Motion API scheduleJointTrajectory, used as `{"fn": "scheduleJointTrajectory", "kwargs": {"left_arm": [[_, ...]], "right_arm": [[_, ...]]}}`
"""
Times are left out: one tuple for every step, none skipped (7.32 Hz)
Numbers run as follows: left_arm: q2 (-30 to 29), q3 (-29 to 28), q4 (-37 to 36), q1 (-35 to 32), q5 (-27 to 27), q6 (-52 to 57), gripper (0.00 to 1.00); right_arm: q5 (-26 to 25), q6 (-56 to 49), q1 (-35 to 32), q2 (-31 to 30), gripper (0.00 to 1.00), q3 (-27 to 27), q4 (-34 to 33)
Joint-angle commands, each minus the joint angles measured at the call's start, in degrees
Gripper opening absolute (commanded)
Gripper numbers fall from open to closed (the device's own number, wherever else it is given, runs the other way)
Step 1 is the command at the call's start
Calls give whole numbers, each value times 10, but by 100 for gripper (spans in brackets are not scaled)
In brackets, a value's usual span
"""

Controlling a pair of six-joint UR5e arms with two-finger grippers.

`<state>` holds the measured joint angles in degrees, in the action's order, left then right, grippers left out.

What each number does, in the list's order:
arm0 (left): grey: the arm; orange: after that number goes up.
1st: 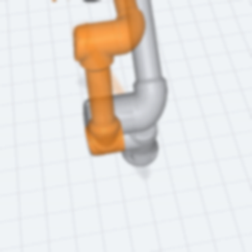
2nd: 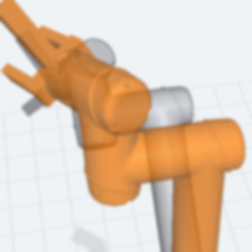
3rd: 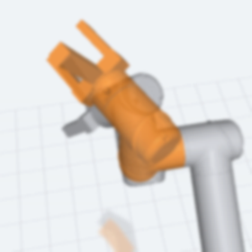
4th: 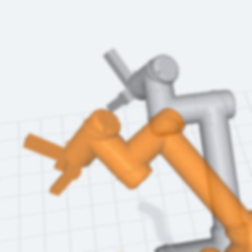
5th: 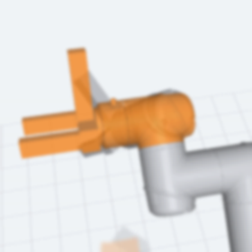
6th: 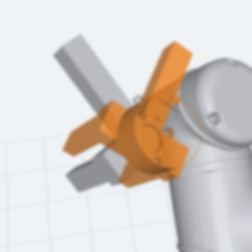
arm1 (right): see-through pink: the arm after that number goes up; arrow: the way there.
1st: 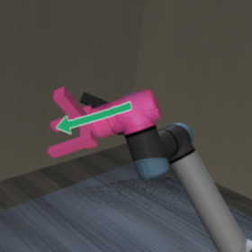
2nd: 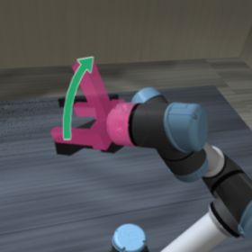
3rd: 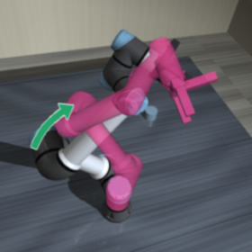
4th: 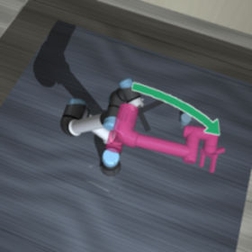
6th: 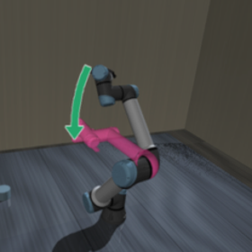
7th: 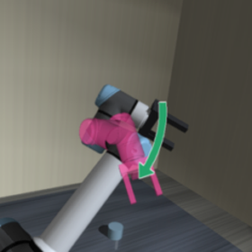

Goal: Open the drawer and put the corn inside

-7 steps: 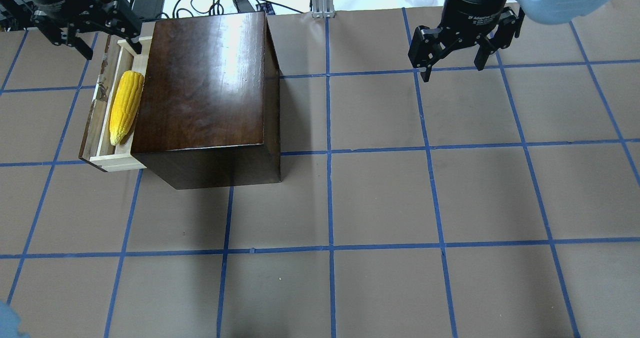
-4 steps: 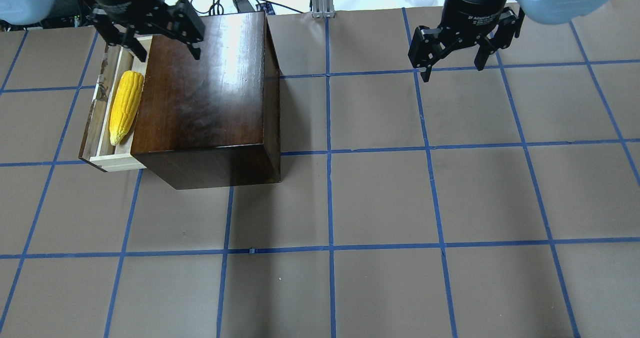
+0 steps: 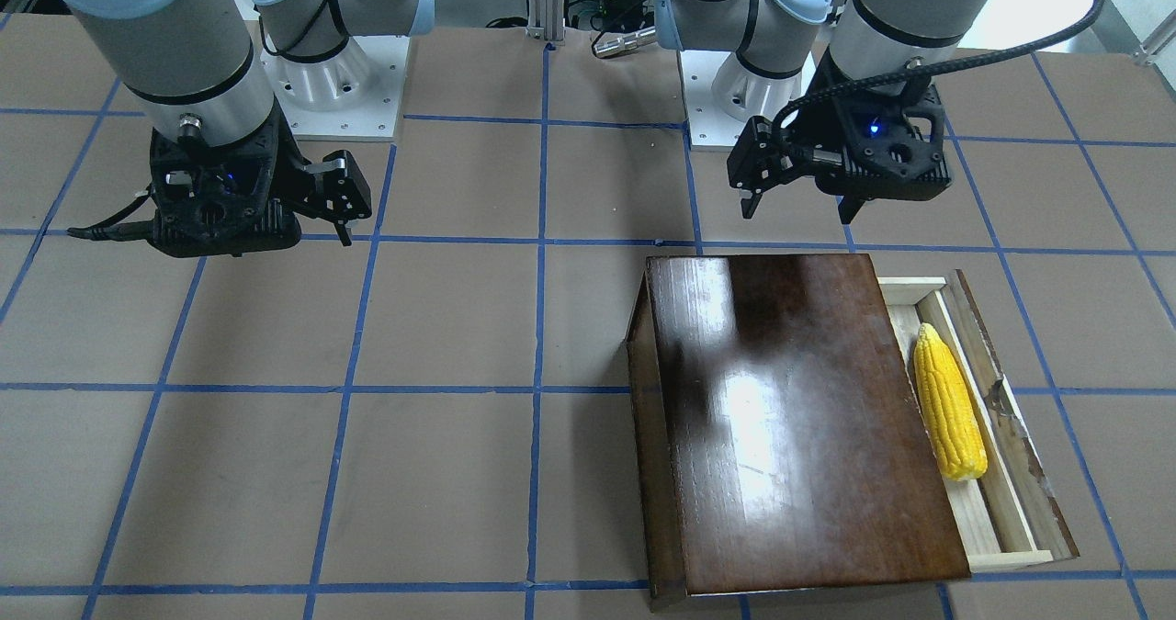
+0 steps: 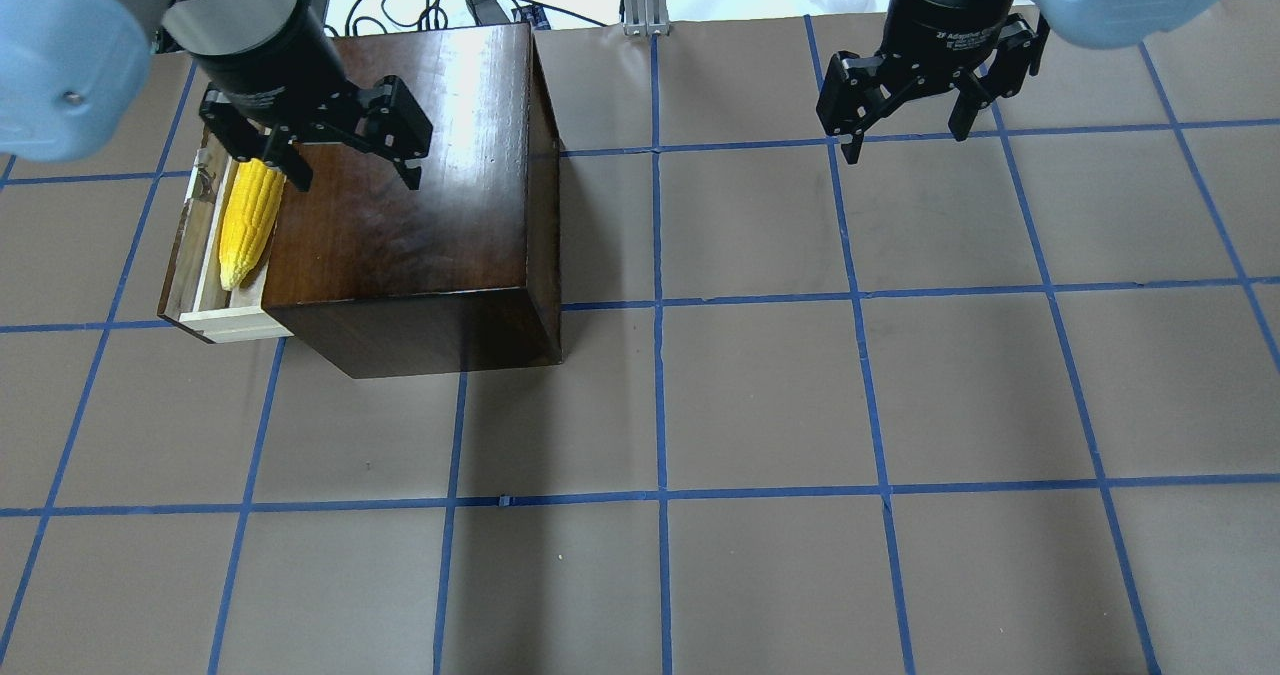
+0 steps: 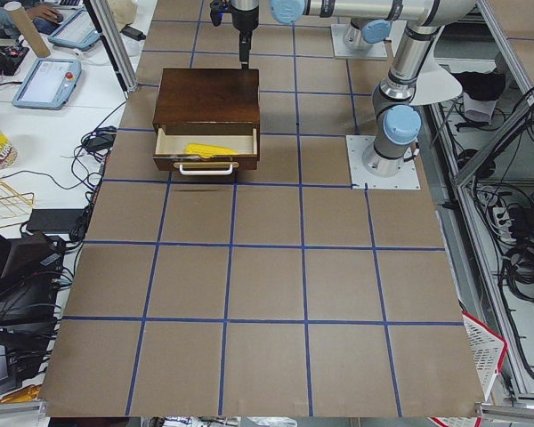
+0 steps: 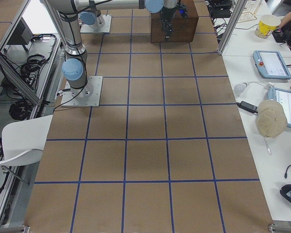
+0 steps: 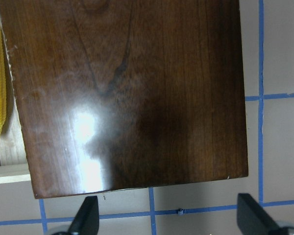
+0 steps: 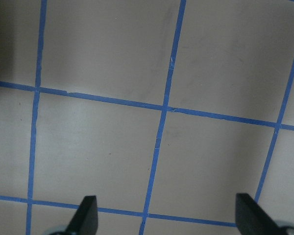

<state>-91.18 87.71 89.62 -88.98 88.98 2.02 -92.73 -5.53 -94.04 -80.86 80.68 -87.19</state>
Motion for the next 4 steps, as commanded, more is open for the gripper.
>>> {"fn": "scheduleJointTrajectory", "kwargs": {"left_arm": [[11,-3,-1,16,0,-3,100],[13,2,-1,16,7,-1,100],[14,4,-1,18,8,2,100],[13,3,-1,17,8,2,100]], "right_arm": [[0,1,0,0,100,0,0],[0,0,0,0,100,0,0],[0,0,0,0,100,0,-1],[0,0,0,0,100,0,0]]}}
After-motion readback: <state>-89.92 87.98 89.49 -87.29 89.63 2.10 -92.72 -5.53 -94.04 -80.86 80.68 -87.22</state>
